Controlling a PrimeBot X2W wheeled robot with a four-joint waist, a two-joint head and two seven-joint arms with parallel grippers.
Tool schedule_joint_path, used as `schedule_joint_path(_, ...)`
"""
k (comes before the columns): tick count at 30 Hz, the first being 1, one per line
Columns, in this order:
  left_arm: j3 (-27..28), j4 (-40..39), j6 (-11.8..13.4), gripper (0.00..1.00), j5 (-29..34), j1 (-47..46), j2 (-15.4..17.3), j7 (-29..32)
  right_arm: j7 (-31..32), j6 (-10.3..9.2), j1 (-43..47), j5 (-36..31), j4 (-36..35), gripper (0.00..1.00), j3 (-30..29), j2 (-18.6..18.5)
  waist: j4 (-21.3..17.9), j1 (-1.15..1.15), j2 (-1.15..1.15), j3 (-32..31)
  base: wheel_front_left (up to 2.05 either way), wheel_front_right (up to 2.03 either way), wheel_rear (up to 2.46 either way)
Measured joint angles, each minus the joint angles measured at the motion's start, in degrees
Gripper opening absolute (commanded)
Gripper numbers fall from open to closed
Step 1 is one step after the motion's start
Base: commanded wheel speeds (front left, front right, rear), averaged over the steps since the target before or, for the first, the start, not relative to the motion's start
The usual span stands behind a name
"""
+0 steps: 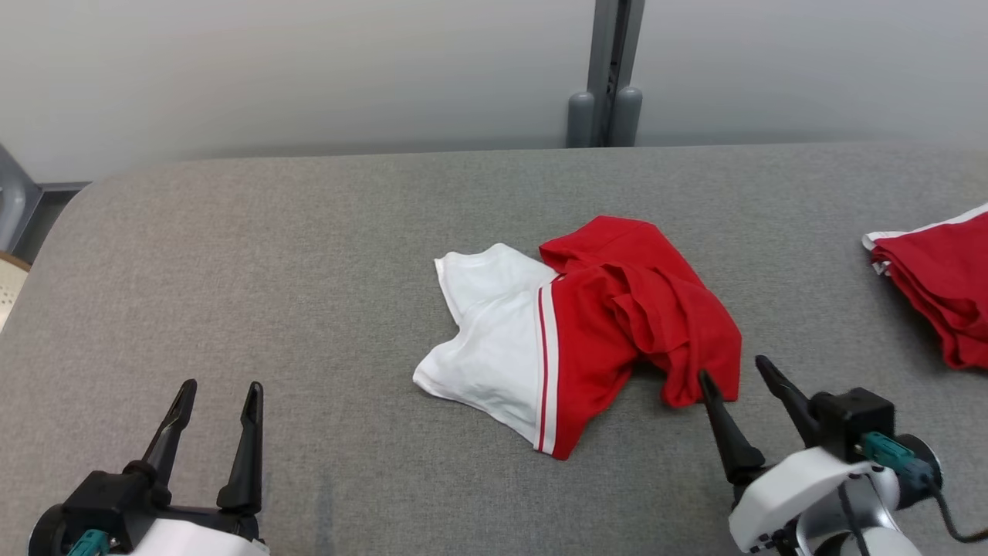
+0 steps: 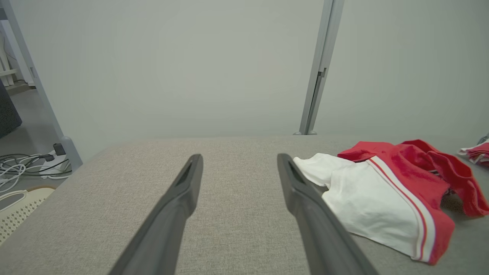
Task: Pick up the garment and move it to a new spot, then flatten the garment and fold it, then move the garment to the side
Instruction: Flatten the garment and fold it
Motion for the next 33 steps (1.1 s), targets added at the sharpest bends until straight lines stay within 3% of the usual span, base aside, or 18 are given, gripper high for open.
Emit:
schedule_joint_path(6, -1.51, 1.21, -0.8, 1.0, 0.32, -3.03, -0.57, -0.25, -0.92, 0.0, -7.2, -1.15, 8.56, 1.0, 5.24, -0.57, 2.56, 0.0, 0.0, 2.3, 0.0, 0.0, 0.0)
schedule_joint_path(11, -2.42, 2.43, -1.48, 1.0, 0.6, -5.2, -1.11, -0.71, -3.14, 0.0, -13.18, -2.15, 16.77, 1.0, 6.01, -0.53, 4.21, 0.0, 0.0, 3.96, 0.0, 0.0, 0.0)
schedule_joint_path(14, -2.87, 3.12, -1.8, 1.0, 0.68, -5.89, -1.32, -0.94, -4.72, 0.0, -15.44, -2.3, 20.17, 0.03, 5.71, -0.46, 4.77, 0.0, 0.0, 4.53, 0.0, 0.0, 0.0)
schedule_joint_path(23, -2.72, 3.77, -1.94, 1.0, 0.69, -6.45, -1.43, -1.85, -8.68, 0.01, -18.11, -0.68, 23.43, 0.0, 1.16, -0.6, 3.65, 0.0, 0.0, 5.39, 0.0, 0.0, 0.0)
schedule_joint_path(33, -2.77, 3.75, -1.92, 1.0, 0.99, -7.43, -1.38, -2.3, -9.39, 0.0, -14.34, 1.15, 21.7, 0.0, -15.21, -2.32, 2.18, 0.0, 0.0, 6.07, 0.0, 0.0, 0.0)
